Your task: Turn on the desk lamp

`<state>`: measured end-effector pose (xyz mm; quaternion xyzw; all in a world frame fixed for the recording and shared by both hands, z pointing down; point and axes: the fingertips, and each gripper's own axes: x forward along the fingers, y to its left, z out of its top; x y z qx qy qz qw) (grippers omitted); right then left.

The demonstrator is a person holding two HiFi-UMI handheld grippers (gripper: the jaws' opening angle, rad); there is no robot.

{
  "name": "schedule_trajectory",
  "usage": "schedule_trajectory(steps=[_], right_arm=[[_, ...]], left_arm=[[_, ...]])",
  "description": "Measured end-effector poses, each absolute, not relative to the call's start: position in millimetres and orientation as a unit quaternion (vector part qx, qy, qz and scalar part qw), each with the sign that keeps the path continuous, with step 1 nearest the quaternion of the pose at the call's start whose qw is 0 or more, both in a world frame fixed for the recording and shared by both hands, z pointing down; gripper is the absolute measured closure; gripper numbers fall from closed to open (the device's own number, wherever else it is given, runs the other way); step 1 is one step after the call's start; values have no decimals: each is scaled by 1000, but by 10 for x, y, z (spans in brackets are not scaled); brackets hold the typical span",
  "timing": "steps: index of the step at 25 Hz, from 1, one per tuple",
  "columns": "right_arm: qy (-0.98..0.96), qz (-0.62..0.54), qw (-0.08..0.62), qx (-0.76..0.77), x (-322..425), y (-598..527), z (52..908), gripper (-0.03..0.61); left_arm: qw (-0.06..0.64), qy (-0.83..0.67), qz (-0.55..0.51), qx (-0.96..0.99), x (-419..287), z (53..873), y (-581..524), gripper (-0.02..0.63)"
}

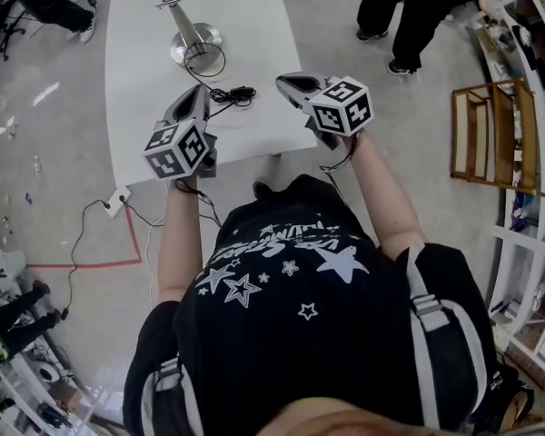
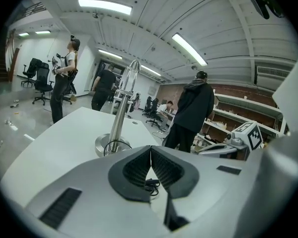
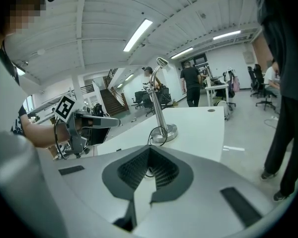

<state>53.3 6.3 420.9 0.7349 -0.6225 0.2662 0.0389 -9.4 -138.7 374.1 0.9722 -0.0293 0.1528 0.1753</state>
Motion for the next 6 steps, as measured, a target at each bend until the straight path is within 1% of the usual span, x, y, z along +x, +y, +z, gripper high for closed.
schedule_trajectory(steps=[6], right_arm=[[-631, 255, 44, 732, 504, -77, 4157, 574]], left_arm=[[169, -29, 158, 972, -137, 3809, -1375, 601]])
